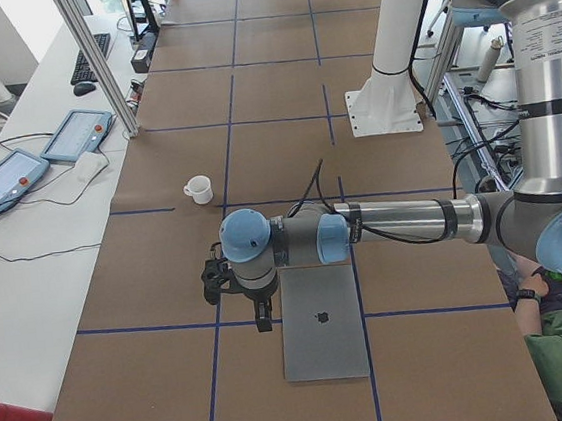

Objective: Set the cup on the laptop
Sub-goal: 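Move the left gripper toward the white mug on the table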

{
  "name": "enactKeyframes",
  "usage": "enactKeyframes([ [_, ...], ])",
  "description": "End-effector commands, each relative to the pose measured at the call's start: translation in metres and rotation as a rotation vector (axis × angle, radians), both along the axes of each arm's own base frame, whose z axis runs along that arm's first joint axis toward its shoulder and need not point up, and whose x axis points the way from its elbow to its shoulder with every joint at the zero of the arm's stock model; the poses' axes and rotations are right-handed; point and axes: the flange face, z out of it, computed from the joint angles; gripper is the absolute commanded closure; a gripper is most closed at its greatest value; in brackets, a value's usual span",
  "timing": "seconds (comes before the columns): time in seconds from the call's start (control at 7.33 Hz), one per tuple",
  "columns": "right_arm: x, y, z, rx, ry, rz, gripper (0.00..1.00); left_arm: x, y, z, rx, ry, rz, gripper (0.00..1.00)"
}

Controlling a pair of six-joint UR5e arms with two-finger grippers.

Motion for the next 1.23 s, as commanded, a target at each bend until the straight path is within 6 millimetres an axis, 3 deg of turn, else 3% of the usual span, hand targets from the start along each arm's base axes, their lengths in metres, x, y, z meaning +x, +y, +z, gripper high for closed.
enactKeyframes([
  [0.0,0.000,0.000,0.000,-0.001,0.000,0.001,0.00,0.001,-0.006,-0.005,0.016,0.000,0.007,0.00],
  [0.27,0.000,0.000,0.000,0.000,0.000,0.000,0.00,0.002,-0.013,-0.024,0.078,0.012,0.005,0.00],
  [0.41,0.000,0.000,0.000,0.000,0.000,0.000,0.00,0.002,-0.039,-0.049,0.189,0.011,0.004,0.00],
  [0.68,0.000,0.000,0.000,-0.001,0.000,0.001,0.00,0.069,-0.083,-0.107,0.354,0.066,0.126,0.00],
  [0.82,0.000,0.000,0.000,0.000,0.000,0.000,0.00,0.119,-0.106,-0.141,0.327,0.095,0.138,0.00],
  [0.95,0.000,0.000,0.000,0.000,0.000,0.000,0.00,0.173,-0.129,-0.193,0.342,0.120,0.163,0.00],
  [1.09,0.000,0.000,0.000,0.000,0.000,0.000,0.00,0.210,-0.137,-0.208,0.327,0.144,0.193,0.00],
])
